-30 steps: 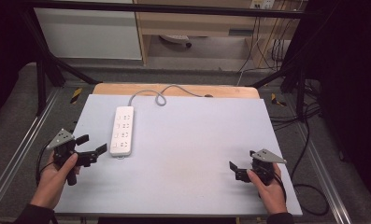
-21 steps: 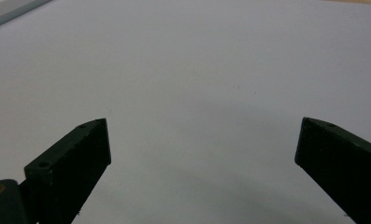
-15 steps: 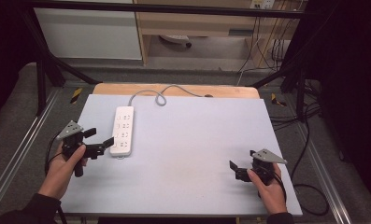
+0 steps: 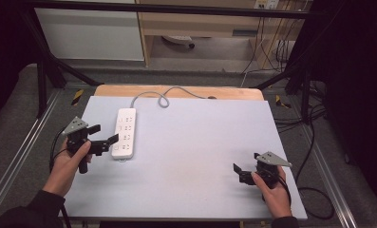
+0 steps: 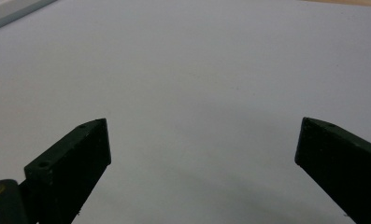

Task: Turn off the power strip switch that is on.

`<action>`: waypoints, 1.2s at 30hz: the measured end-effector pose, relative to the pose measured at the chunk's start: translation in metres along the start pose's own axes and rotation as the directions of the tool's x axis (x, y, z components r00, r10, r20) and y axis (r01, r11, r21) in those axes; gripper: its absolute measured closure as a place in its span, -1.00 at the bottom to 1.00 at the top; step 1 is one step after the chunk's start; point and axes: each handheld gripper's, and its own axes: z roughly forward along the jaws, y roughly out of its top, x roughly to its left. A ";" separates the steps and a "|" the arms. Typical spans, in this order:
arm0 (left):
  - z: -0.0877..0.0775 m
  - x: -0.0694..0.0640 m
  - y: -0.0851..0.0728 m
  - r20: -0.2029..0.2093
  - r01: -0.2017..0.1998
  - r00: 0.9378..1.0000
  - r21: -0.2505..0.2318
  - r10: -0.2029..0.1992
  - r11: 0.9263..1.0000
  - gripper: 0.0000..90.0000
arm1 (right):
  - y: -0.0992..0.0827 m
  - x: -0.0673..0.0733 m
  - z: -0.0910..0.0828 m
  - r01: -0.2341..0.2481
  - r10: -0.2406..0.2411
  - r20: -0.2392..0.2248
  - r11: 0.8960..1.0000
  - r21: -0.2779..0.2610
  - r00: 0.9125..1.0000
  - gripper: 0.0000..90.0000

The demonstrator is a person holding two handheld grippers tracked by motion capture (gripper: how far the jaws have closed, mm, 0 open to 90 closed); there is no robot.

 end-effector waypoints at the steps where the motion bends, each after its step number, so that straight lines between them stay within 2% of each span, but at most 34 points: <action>1: 0.001 0.000 0.000 0.000 0.000 1.000 0.000 0.000 1.000 -0.82 | 0.000 0.000 0.000 0.001 -0.001 0.001 1.000 0.000 1.000 -0.91; 36: 0.024 0.008 0.009 -0.025 0.008 1.000 0.007 -0.008 1.000 -0.82 | -0.001 -0.001 0.001 -0.003 0.003 0.001 1.000 0.005 1.000 -0.91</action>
